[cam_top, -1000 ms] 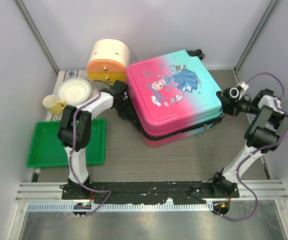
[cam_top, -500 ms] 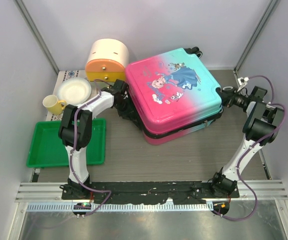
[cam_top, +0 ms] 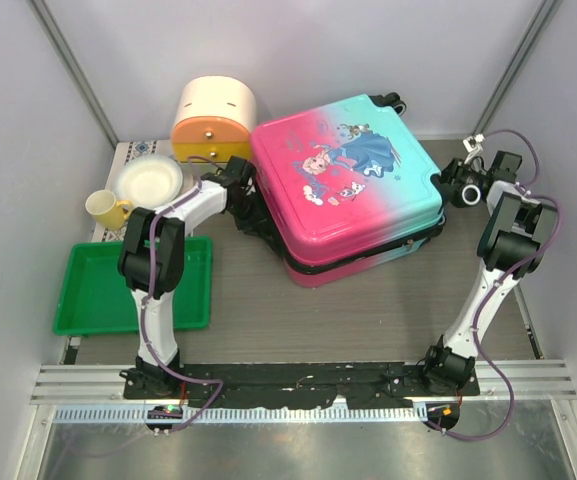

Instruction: Open, take out, and arrange the luggage

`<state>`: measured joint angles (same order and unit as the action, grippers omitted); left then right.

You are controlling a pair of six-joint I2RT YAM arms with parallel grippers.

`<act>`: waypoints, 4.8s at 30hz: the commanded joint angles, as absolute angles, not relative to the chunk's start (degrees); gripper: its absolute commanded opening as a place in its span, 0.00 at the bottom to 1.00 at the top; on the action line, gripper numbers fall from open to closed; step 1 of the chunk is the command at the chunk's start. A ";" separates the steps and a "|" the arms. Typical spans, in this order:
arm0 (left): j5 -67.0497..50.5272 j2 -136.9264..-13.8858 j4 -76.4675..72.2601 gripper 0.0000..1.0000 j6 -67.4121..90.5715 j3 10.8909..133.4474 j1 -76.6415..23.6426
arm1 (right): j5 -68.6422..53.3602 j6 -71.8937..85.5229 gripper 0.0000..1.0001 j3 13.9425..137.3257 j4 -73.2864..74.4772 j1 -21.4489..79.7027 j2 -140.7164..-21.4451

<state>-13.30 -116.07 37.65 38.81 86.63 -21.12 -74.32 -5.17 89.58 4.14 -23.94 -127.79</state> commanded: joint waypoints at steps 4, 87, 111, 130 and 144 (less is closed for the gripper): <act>-10.02 -110.24 37.97 0.37 28.30 82.19 -19.78 | -51.70 -12.57 0.43 95.36 21.61 -23.99 -124.46; -36.74 -81.74 42.98 1.00 -23.98 87.71 -36.46 | -49.75 -25.39 0.75 48.08 24.79 -22.41 -62.84; -36.21 -83.76 36.57 1.00 -35.77 84.73 -45.26 | -55.73 -26.01 0.58 27.07 -20.83 -18.03 -71.01; -31.56 -90.34 35.42 0.98 -52.55 91.05 -55.36 | -49.22 -24.70 0.01 28.56 -25.22 -12.22 -74.62; -18.90 -107.13 48.50 1.00 -81.37 107.92 -62.93 | -43.15 -17.50 0.01 23.47 -30.76 -5.36 -67.25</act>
<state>-24.21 -104.31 42.94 -70.41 103.55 -62.41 -41.21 -21.12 23.92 -23.79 -8.05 -70.72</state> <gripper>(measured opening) 0.994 0.039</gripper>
